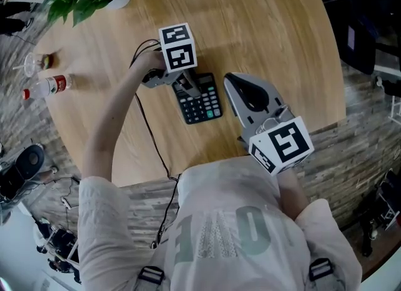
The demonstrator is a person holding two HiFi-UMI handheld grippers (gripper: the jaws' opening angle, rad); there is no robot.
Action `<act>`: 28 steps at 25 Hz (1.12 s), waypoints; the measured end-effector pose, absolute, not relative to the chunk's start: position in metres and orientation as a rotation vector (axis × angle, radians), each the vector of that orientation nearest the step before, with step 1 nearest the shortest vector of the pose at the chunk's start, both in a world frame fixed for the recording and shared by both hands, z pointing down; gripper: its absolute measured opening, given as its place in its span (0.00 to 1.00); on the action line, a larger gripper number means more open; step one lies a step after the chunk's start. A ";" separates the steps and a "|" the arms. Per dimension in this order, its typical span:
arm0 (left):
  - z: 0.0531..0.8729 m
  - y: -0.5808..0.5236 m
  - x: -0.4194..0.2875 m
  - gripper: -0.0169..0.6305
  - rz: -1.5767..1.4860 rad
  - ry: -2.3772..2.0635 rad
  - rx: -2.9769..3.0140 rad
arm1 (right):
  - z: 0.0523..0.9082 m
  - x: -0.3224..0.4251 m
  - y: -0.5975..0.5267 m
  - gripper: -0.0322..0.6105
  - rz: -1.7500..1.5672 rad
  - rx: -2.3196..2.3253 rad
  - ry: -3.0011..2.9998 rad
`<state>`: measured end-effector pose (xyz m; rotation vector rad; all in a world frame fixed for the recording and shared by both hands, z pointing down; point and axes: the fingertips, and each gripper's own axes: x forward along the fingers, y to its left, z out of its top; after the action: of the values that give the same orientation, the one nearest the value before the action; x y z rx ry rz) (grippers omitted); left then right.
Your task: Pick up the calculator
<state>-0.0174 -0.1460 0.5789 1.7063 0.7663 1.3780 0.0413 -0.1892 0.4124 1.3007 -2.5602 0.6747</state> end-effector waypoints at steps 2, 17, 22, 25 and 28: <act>0.582 -0.149 -0.018 0.26 1.407 0.766 1.720 | 0.415 0.044 -0.189 0.08 0.674 1.300 -2.551; 0.581 -0.149 -0.020 0.21 1.483 0.743 1.762 | 0.408 0.052 -0.185 0.08 0.594 1.318 -2.544; 0.559 -0.162 -0.024 0.21 1.461 0.654 1.909 | 0.391 0.053 -0.179 0.08 0.526 1.332 -2.564; 0.530 -0.181 -0.022 0.20 1.325 0.530 2.062 | 0.378 0.051 -0.177 0.08 0.476 1.348 -2.586; 0.493 -0.204 -0.016 0.20 1.130 0.340 2.266 | 0.364 0.051 -0.172 0.08 0.415 1.361 -2.612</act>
<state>-0.0159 -0.2042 0.4929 2.2656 0.3401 1.1296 0.0505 -0.1721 0.3636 1.3613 -2.6120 0.4149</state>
